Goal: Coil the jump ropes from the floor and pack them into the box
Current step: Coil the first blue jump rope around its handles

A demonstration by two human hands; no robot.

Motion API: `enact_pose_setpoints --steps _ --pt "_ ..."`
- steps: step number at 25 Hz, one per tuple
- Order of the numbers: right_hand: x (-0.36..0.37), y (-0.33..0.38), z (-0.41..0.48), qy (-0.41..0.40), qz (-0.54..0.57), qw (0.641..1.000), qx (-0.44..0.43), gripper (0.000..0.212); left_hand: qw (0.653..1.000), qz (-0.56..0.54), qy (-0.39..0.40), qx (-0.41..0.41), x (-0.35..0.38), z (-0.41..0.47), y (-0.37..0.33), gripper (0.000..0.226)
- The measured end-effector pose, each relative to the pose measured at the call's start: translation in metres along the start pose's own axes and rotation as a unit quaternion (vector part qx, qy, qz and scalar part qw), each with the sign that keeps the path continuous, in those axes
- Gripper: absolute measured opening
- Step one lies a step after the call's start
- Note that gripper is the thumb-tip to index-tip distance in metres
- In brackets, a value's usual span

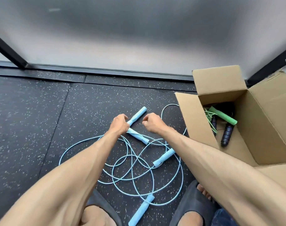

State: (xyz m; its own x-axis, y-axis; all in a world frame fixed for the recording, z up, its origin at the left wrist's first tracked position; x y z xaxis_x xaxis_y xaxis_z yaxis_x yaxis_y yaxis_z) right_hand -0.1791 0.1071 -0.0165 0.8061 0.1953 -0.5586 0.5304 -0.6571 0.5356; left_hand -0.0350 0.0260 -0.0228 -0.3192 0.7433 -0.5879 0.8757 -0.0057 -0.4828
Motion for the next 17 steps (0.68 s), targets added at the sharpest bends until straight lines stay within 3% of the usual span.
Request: enact_pose_setpoints --steps 4,8,10,17 --pt "0.029 -0.009 0.041 0.034 0.181 0.977 0.104 0.024 0.999 -0.039 0.026 0.007 0.01 0.036 0.014 0.053" --pt "0.046 0.004 0.045 0.025 0.349 0.928 0.124 0.028 0.996 -0.074 0.047 0.003 0.024 0.057 0.021 0.029" --pt "0.047 0.01 0.039 0.025 0.381 0.917 0.118 0.025 0.996 -0.082 0.041 0.009 0.027 0.06 0.024 0.016" --pt "0.008 0.051 0.005 0.018 0.39 0.92 0.033 0.051 0.987 -0.153 -0.008 0.045 -0.022 0.02 -0.011 0.02"
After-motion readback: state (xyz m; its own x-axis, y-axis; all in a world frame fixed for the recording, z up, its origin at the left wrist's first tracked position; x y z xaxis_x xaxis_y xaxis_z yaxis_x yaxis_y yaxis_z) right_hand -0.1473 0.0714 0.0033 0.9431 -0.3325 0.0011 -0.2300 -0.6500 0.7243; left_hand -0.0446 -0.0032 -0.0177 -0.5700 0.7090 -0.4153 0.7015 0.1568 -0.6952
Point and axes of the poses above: each hand's wrist, its own z-axis towards the middle knuckle, its own x-axis out of the palm, y = z × x, the point moved 4 cm from there along z, towards the middle knuckle, and after that the axes turned 6 degrees about y, right-handed, at the moved point
